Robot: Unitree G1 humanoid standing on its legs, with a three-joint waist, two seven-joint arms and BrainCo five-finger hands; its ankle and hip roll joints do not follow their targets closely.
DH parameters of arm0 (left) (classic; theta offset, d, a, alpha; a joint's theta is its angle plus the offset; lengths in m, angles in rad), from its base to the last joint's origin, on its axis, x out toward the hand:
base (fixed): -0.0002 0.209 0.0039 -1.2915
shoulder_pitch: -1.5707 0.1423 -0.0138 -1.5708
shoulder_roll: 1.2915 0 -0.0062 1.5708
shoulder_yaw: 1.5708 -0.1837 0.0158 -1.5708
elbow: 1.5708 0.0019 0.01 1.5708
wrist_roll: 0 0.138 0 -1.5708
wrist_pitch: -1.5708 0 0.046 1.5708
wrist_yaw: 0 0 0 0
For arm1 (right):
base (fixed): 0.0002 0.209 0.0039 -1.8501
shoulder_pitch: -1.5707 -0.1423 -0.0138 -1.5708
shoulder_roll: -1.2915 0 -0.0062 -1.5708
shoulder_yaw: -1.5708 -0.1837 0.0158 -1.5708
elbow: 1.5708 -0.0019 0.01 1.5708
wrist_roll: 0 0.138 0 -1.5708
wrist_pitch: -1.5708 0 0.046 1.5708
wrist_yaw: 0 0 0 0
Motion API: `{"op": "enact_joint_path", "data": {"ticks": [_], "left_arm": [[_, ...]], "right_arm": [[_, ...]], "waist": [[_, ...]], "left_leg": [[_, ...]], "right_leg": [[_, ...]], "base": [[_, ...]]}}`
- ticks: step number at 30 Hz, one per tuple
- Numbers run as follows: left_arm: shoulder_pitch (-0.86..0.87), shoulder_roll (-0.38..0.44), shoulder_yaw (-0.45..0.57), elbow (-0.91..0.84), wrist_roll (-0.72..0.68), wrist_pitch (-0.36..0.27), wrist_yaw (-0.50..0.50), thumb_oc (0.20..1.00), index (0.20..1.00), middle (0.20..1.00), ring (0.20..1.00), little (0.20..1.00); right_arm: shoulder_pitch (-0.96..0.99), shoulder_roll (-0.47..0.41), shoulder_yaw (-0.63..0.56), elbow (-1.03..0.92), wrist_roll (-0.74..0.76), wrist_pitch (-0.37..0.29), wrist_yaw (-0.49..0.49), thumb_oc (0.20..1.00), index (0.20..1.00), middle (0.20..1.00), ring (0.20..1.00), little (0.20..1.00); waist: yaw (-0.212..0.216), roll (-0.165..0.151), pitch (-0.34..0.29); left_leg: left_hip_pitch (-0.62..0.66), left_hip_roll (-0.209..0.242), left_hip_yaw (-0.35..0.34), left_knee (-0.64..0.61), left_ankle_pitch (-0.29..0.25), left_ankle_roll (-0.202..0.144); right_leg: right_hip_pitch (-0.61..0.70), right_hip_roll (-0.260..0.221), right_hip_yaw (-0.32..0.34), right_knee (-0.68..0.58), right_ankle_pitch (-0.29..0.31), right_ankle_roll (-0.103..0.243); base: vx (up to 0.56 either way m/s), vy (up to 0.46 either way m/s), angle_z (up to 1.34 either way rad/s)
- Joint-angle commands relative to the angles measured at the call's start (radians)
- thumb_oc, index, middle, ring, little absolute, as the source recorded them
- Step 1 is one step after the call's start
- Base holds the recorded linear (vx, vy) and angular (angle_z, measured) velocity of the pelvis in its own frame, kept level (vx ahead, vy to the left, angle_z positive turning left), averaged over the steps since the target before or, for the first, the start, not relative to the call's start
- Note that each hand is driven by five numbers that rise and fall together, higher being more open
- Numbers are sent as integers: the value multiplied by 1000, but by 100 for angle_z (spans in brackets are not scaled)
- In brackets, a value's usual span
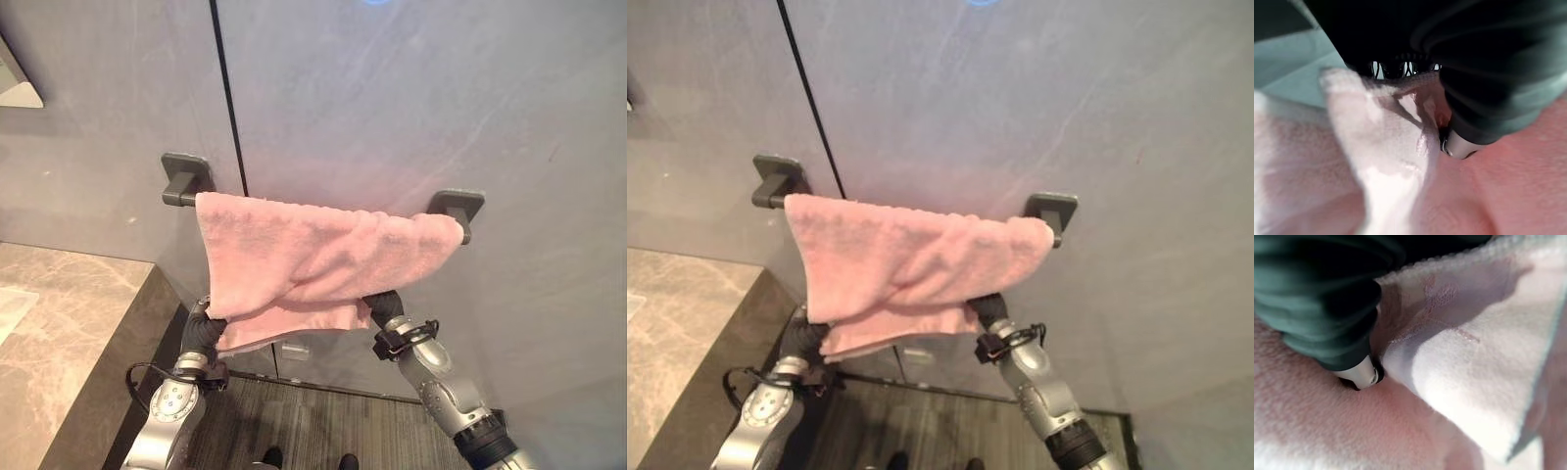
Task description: Put brush and paste in cup on sink, flatten towel.
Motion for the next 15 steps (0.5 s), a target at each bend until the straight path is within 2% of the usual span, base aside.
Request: {"op": "enact_joint_path", "data": {"ticks": [1,4,6,9,14,15], "left_arm": [[-62,29,12,-58,90,-111,57,200,200,200,200,200],[-61,-3,-16,36,70,-91,92,200,200,200,200,200],[-65,3,-12,41,80,-89,109,200,200,200,200,200],[-52,19,-29,37,105,-85,91,200,200,200,200,200],[-33,38,-77,108,95,-32,36,219,219,219,219,219],[-29,50,-95,138,104,-11,8,815,815,815,815,815]], "right_arm": [[-56,27,-23,-89,27,-101,16,200,200,200,200,200],[-49,42,-22,-24,39,-107,-34,200,200,200,200,200],[-47,38,-27,-26,13,-106,-58,200,200,200,200,200],[-27,51,-8,-50,47,-101,-21,200,200,200,200,200],[-19,25,-16,5,-38,-68,-60,200,200,200,200,200],[-11,17,-19,25,-84,-46,-66,1000,1000,1000,1000,1000]], "waist": [[-2,-19,-9],[-2,-18,-10],[-2,-14,-7],[-4,-13,-8],[-17,-7,-9],[-22,-4,-9]], "left_leg": [[-3,-20,65,4,19,-11],[-1,-21,66,4,19,-10],[-3,-21,67,4,20,-10],[-3,-20,67,4,19,-8],[-1,-18,76,4,17,-6],[-1,-17,80,4,16,-6]], "right_leg": [[58,-69,33,25,-42,88],[62,-71,31,21,-40,88],[60,-71,31,23,-39,89],[59,-72,31,24,-41,91],[59,-72,37,21,-38,92],[59,-72,40,20,-37,93]], "base": [[0,0,0],[0,0,0],[0,0,0],[0,0,0],[0,0,0],[2,16,-4]]}}
